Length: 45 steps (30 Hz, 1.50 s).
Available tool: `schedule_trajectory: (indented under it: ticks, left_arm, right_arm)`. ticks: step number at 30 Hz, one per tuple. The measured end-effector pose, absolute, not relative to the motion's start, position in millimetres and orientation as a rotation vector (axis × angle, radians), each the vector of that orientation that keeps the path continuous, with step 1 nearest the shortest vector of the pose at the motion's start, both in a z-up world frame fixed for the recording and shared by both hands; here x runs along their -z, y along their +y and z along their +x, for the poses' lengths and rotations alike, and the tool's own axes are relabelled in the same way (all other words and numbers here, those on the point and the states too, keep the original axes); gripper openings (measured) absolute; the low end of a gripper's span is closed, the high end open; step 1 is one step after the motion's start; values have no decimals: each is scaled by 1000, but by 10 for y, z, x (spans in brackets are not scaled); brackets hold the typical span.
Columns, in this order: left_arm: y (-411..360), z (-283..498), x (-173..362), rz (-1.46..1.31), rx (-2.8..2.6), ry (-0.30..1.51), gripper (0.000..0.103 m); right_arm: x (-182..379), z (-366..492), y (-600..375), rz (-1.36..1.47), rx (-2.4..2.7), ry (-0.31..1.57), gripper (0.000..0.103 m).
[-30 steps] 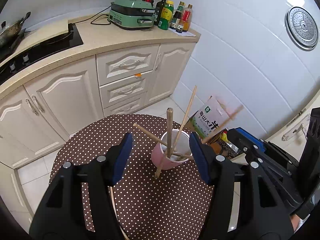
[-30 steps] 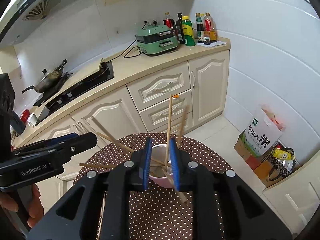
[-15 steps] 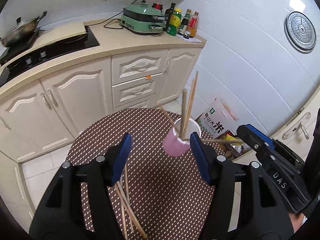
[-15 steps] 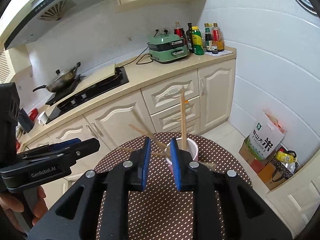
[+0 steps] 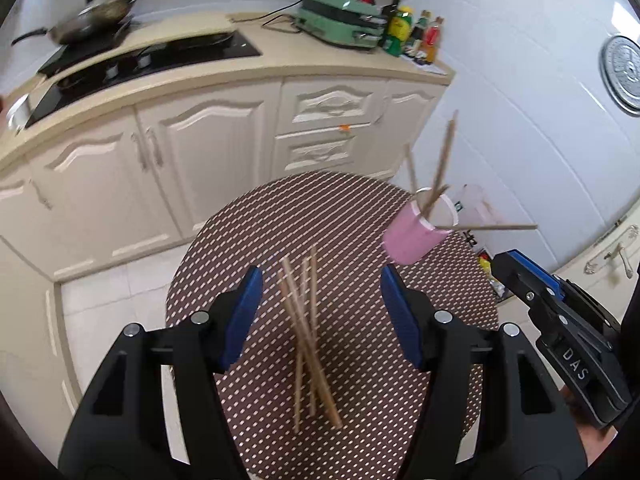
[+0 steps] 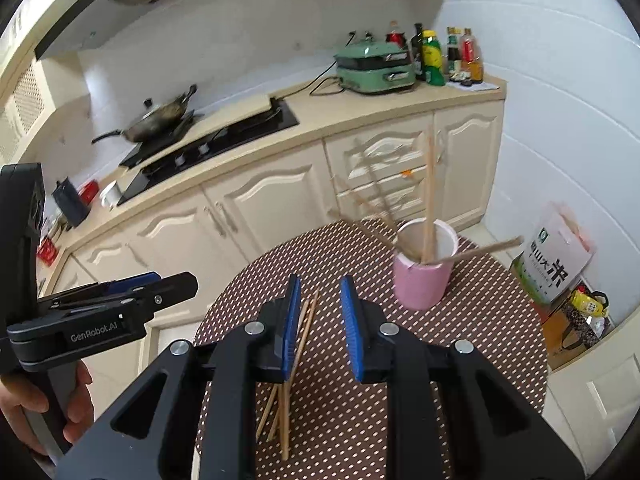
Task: Organize utensils
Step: 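Move both tools back down to the remaining sticks on the table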
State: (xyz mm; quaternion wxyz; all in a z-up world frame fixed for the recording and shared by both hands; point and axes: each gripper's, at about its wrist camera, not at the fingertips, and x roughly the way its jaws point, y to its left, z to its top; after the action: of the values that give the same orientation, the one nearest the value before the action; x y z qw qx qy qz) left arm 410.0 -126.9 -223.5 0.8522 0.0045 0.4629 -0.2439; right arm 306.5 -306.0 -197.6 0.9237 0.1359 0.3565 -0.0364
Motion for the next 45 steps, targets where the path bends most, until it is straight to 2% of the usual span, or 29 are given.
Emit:
schedule_trajectory:
  ticks: [12,30,45]
  left_arm:
    - [-1090,4290,2711,-15,430,1083,61]
    - [-1410,4752,3674,18,377,1304,61]
    - [-1680,4922,4191,122,355,1380,61]
  right_arm:
    - [2379,3333,-2842,258,-9,851,20]
    - [3087,3981,-2817,252,-111,1053,19]
    - [3436,4213,-2973,275,-128,1138,19]
